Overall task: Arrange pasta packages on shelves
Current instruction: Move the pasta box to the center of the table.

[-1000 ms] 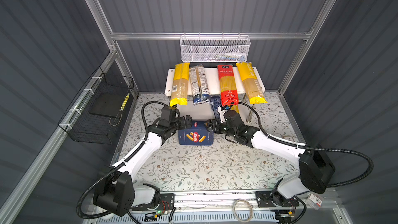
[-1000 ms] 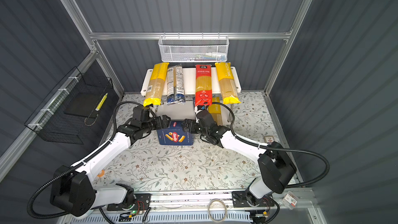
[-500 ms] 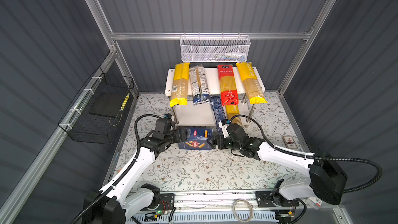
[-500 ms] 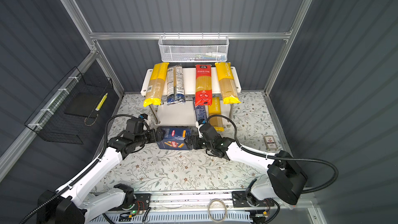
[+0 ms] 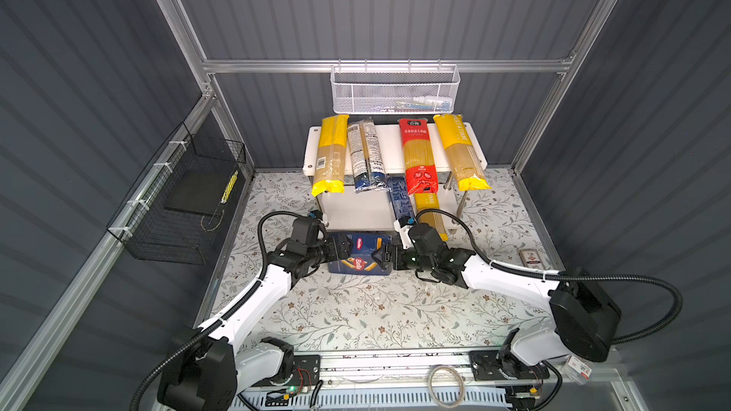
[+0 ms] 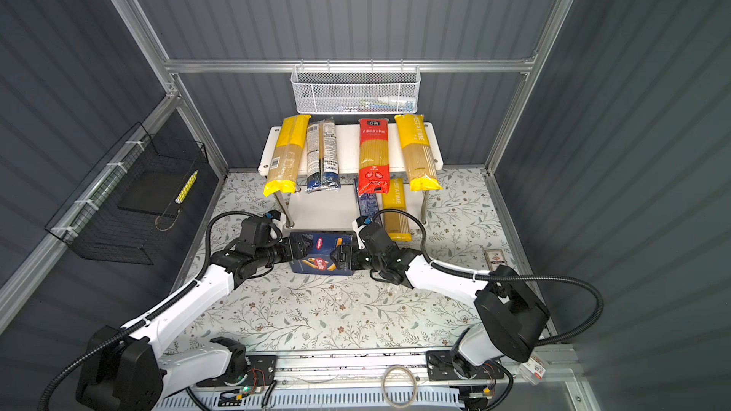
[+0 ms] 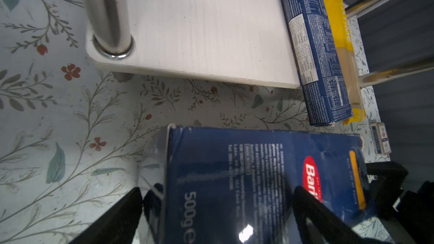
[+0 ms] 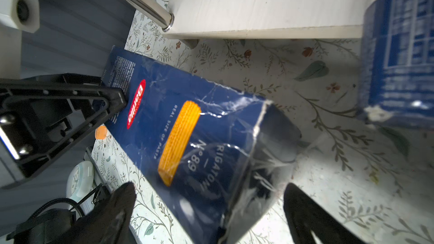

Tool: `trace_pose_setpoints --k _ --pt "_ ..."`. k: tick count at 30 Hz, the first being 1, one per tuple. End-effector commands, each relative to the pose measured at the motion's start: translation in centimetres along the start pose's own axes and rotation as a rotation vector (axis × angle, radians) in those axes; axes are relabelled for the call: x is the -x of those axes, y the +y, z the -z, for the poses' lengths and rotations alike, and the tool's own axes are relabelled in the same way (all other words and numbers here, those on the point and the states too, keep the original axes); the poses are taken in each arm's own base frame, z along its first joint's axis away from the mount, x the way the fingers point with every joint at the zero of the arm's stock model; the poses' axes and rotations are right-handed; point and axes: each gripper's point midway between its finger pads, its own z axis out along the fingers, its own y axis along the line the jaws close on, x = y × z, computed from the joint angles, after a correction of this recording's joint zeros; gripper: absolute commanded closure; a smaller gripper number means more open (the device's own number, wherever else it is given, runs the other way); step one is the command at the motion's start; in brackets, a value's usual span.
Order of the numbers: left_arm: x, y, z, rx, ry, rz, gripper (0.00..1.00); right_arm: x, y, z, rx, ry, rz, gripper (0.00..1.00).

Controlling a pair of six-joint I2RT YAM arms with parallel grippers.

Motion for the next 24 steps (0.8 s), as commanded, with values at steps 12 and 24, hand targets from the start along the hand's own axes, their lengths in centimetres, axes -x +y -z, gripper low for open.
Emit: trace_pose_setpoints --k 12,24 --pt "0.5 -5.0 1.1 -0.266 -0.010 -0.040 0.01 2.5 4.5 -0.6 0.135 -0.027 0.024 0.02" --pt "3.9 -8.0 3.6 -0.353 -0.141 -0.182 0.01 6.9 6.5 1.8 0.107 -0.191 0.167 0.02"
